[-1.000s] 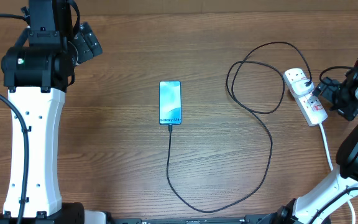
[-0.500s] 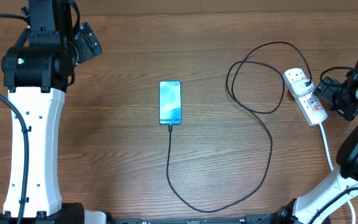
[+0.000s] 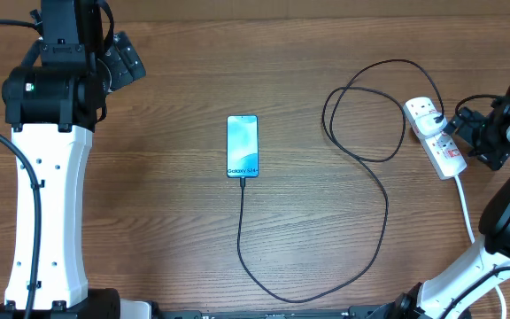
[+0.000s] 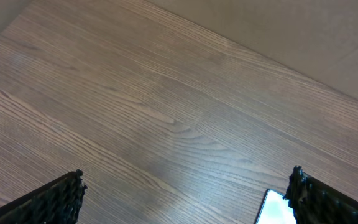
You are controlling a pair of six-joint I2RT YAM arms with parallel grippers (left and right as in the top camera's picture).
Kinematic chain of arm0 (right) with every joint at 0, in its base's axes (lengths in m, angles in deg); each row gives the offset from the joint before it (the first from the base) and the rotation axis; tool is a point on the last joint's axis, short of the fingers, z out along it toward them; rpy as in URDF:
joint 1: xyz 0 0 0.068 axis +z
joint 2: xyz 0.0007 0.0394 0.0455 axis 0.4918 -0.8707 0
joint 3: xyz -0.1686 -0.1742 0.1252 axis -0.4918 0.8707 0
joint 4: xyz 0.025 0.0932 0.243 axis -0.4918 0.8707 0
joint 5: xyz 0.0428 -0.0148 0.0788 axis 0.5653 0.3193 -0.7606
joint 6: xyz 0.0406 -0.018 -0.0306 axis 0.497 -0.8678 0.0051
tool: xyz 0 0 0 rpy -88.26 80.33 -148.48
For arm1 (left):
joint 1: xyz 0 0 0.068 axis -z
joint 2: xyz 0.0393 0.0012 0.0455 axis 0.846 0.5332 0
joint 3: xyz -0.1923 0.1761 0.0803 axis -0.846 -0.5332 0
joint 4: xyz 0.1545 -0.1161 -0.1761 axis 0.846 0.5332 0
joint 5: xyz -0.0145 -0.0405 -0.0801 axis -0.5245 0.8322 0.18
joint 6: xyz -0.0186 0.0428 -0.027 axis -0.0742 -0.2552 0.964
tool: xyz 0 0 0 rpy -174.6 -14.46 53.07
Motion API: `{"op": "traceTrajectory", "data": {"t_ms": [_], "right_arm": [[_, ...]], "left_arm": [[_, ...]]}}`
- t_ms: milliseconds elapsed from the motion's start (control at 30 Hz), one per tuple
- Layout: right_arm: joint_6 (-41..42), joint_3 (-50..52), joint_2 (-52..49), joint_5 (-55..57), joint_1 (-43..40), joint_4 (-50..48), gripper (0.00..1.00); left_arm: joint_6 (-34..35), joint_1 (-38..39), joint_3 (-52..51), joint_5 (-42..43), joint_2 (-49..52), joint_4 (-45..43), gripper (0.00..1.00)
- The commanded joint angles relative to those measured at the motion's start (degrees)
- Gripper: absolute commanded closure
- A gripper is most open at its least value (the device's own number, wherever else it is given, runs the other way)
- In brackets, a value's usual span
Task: Plug charger to phone and switch on socket
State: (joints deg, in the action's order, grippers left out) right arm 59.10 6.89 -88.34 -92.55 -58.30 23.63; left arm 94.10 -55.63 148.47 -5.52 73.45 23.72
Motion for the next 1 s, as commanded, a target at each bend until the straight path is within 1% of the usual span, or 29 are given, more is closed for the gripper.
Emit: {"op": "traceTrajectory", "data": {"t_ms": [0, 967], "right_arm": [[-0.5, 0.7, -1.1, -0.5, 0.2, 0.8, 0.0], [-2.0, 0.7, -1.1, -3.0, 0.3, 3.0, 0.0]], "left_arm": [[0.6, 0.1, -0.1, -1.2, 0.2, -0.1, 0.01], [0.6, 0.1, -0.1, -1.2, 0.2, -0.1, 0.01]]}}
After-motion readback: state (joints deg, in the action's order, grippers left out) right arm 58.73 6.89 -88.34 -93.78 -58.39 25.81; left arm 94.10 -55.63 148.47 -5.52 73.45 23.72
